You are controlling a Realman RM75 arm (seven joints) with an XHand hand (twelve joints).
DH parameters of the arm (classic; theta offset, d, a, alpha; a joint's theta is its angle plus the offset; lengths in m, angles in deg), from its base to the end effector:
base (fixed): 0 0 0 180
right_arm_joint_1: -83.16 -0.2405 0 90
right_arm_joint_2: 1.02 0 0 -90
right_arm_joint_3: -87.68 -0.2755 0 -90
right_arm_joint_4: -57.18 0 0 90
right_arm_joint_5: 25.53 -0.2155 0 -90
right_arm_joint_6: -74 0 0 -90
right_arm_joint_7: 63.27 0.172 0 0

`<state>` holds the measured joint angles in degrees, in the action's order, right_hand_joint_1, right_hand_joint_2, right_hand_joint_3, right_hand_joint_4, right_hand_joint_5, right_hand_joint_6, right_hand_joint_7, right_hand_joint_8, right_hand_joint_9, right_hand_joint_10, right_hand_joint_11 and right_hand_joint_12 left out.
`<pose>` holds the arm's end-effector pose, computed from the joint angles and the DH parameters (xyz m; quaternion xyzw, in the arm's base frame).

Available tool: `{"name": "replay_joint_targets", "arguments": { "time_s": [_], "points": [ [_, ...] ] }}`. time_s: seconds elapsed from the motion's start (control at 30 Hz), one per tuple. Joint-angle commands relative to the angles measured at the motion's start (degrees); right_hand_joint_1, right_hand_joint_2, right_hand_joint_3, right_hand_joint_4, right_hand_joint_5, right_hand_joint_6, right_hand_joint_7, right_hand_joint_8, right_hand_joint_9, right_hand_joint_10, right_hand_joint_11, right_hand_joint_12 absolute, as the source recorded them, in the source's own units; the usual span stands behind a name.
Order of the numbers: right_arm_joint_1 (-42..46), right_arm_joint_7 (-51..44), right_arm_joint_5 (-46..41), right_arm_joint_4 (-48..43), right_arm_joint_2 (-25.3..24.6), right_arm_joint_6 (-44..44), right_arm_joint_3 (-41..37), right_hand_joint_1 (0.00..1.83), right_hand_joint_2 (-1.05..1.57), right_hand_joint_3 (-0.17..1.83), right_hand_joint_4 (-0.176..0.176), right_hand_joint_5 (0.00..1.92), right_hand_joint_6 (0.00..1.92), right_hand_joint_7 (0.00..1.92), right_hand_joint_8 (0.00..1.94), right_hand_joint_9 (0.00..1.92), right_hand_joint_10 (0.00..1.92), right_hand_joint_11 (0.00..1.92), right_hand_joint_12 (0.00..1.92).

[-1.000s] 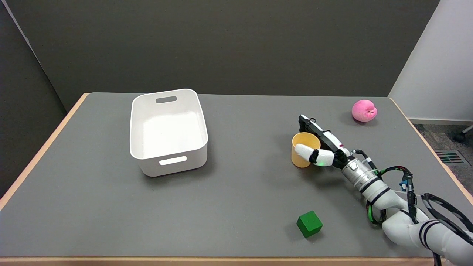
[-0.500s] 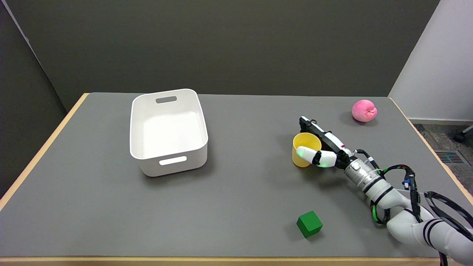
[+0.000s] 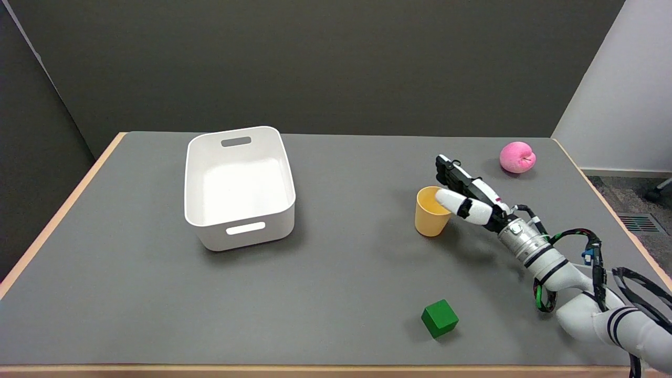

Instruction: Pick up the cup.

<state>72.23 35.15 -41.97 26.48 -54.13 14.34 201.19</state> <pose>-0.3545 -0.3440 0.4608 0.6332 -0.4008 0.3991 0.5283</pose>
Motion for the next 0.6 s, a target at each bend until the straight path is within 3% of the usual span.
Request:
{"name": "replay_joint_targets", "arguments": {
  "time_s": [0.03,0.6],
  "points": [
    [3.0,1.7,1.0,-0.8,0.7,-3.1,-1.5,0.48,0.52,0.83,-0.125,0.0,0.0,0.0,0.0,0.0,0.0,0.0,0.15],
    [6.5,1.3,1.7,-2.4,-0.4,-3.9,-0.4,0.5,0.52,0.81,-0.129,0.0,0.0,0.0,0.0,0.0,0.0,0.0,0.05]
  ]
}}
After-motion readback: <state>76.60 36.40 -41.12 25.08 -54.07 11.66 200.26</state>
